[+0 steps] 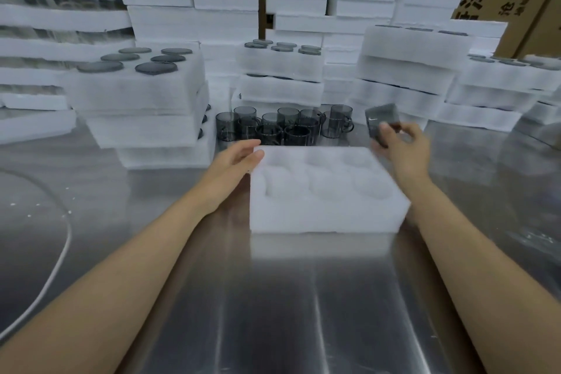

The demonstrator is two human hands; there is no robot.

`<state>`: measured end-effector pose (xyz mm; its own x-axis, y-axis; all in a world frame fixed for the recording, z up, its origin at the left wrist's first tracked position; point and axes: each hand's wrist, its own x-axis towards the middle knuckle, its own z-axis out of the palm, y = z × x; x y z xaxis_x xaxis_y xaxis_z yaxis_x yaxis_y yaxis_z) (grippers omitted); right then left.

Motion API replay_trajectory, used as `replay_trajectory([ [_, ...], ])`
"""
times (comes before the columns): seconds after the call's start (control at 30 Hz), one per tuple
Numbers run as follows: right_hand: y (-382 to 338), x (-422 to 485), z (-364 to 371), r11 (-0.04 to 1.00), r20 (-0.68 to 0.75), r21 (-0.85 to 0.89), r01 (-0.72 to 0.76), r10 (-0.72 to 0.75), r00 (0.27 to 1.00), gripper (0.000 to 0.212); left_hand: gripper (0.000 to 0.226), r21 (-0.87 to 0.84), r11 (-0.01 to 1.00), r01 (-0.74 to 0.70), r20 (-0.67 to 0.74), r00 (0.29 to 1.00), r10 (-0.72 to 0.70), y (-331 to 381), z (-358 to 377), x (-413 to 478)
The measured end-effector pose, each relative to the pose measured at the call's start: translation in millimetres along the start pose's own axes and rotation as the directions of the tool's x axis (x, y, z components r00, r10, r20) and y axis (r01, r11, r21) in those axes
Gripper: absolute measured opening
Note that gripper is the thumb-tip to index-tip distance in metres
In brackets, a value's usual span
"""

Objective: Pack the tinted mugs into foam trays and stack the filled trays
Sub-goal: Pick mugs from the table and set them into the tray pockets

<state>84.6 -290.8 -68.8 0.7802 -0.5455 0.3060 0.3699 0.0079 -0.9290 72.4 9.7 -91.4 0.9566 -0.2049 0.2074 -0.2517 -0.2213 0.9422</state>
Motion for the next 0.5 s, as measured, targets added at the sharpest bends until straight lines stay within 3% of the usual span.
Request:
replay_trajectory([
  [0.07,-27,-5,8,0.992,0.087,0.127,0.020,-0.031,0.996,0.011,0.033,0.012,1.000,-0.012,0.008,1.000,0.012,1,2,-1],
  [0.13,-46,-12,25,0.976,0.266,0.214,0.029,-0.087,0.960,0.008,0.035,0.017,0.999,-0.028,-0.008,1.000,0.028,1,3,-1],
  [0.23,-48,-42,60,0.994,0.517,0.088,0.066,-0.102,0.850,0.010,0.035,0.034,0.999,-0.035,-0.021,0.999,0.036,2,5,-1],
  [0.37,-26,-66,81,0.956,0.565,-0.191,0.223,-0.079,0.821,0.014,0.035,0.034,0.999,-0.028,-0.030,0.999,0.029,1,6,0],
  [0.5,-29,-64,78,0.971,0.522,-0.167,0.171,-0.060,0.851,0.015,0.034,0.028,0.999,-0.027,-0.025,0.999,0.027,0,5,1],
])
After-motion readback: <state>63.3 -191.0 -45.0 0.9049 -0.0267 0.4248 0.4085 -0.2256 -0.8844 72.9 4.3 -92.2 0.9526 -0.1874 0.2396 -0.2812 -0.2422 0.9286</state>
